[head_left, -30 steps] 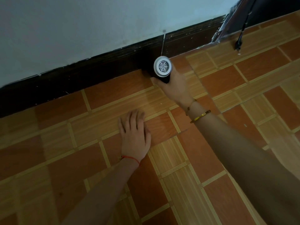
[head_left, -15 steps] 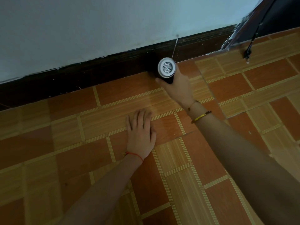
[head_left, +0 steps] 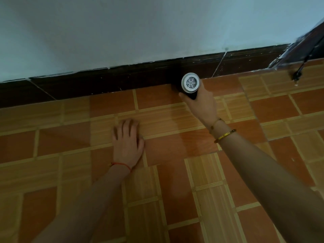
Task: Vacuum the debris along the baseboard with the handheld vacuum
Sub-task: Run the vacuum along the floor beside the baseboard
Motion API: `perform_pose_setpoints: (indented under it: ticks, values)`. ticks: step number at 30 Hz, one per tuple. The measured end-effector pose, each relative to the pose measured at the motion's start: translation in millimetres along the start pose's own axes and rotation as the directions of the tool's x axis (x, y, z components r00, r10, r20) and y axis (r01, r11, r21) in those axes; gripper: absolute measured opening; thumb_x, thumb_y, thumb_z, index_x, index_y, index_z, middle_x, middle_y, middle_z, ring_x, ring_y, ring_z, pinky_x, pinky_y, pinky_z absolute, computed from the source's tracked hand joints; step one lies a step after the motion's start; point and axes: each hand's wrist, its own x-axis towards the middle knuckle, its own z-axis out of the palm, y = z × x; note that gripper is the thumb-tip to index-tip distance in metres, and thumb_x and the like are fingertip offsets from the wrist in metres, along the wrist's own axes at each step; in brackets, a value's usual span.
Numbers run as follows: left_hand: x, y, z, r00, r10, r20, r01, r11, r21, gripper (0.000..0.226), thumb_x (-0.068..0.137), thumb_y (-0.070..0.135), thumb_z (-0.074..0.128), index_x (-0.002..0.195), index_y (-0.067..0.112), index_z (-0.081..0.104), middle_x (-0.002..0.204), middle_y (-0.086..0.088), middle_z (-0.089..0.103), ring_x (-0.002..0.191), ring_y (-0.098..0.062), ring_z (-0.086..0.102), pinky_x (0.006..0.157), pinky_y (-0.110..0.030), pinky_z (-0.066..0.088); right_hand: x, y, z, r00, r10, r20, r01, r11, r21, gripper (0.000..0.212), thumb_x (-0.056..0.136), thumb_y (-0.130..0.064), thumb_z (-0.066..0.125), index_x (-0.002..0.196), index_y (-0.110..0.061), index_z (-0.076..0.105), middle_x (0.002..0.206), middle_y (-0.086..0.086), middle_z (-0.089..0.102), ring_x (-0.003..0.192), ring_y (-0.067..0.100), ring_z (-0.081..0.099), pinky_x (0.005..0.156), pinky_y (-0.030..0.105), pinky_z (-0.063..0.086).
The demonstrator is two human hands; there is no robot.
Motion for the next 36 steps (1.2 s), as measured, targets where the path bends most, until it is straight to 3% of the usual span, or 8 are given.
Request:
perform_pose_setpoints:
  ticks: [3,14,21,25,31,34,36]
  values:
    - [-9,-17,0,0.999,-0.043,-0.005,0.043,0.999,-0.006,0.053,0.094,0.036,0.035,0.141,0.013,0.046,0.146,-0.013,0.044,0.137,-0.033,0.036,0.117,-0.061,0.022,0,-14,12,0.998,-0.056,0.012,0.057,0.998,-0.011,0.065,0.083,-0.046,0.069,0.135,-0.017,0.044,0.118,0.006,0.068,0.104,0.03,0.064,0.078,0.044,0.055]
    - [-31,-35,-8,0.989,-0.128,-0.068,0.124,0.99,-0.068,0.051,0.095,0.034,0.035,0.142,0.014,0.045,0.146,-0.014,0.046,0.138,-0.031,0.038,0.116,-0.061,0.023,-18,-78,63,0.919,-0.218,0.329,0.227,0.974,0.011,0.074,0.085,-0.053,0.065,0.144,-0.021,0.034,0.123,0.005,0.066,0.106,0.027,0.064,0.083,0.044,0.056]
    - [-45,-60,-13,0.979,-0.181,-0.091,0.179,0.983,-0.03,0.048,0.096,0.033,0.035,0.138,0.013,0.048,0.145,-0.013,0.048,0.137,-0.033,0.039,0.117,-0.061,0.023,-16,-62,48,0.989,-0.108,0.098,0.117,0.989,-0.086,0.062,0.086,-0.049,0.064,0.135,-0.021,0.041,0.111,0.008,0.07,0.097,0.034,0.066,0.073,0.043,0.055]
    - [-51,-71,-16,0.967,-0.231,-0.109,0.23,0.973,-0.021,0.049,0.095,0.033,0.034,0.137,0.012,0.049,0.144,-0.014,0.049,0.135,-0.034,0.04,0.116,-0.062,0.023,-15,-56,44,0.991,-0.11,0.075,0.119,0.985,-0.125,0.062,0.087,-0.049,0.064,0.137,-0.019,0.041,0.111,0.009,0.07,0.098,0.035,0.066,0.07,0.041,0.053]
    - [-58,-81,-20,0.96,-0.254,-0.118,0.254,0.967,-0.021,0.05,0.095,0.034,0.035,0.138,0.011,0.048,0.142,-0.016,0.049,0.135,-0.035,0.04,0.117,-0.062,0.021,-23,-86,69,0.955,-0.191,0.226,0.204,0.978,-0.035,0.063,0.086,-0.051,0.065,0.137,-0.023,0.039,0.115,0.006,0.069,0.101,0.031,0.066,0.078,0.042,0.056]
    - [-62,-89,-23,0.954,-0.267,-0.138,0.266,0.964,-0.028,0.05,0.095,0.034,0.035,0.136,0.01,0.049,0.14,-0.016,0.051,0.133,-0.035,0.04,0.117,-0.063,0.023,-28,-111,89,0.907,-0.23,0.352,0.231,0.972,0.039,0.069,0.084,-0.05,0.067,0.141,-0.022,0.038,0.123,0.004,0.066,0.109,0.026,0.063,0.085,0.036,0.054]
    - [-64,-95,-25,0.949,-0.279,-0.148,0.278,0.96,-0.03,0.049,0.095,0.034,0.035,0.135,0.01,0.05,0.14,-0.016,0.051,0.132,-0.035,0.042,0.115,-0.063,0.024,-31,-124,100,0.868,-0.248,0.43,0.237,0.968,0.079,0.074,0.082,-0.054,0.067,0.143,-0.024,0.037,0.127,0.002,0.064,0.114,0.025,0.061,0.092,0.042,0.053]
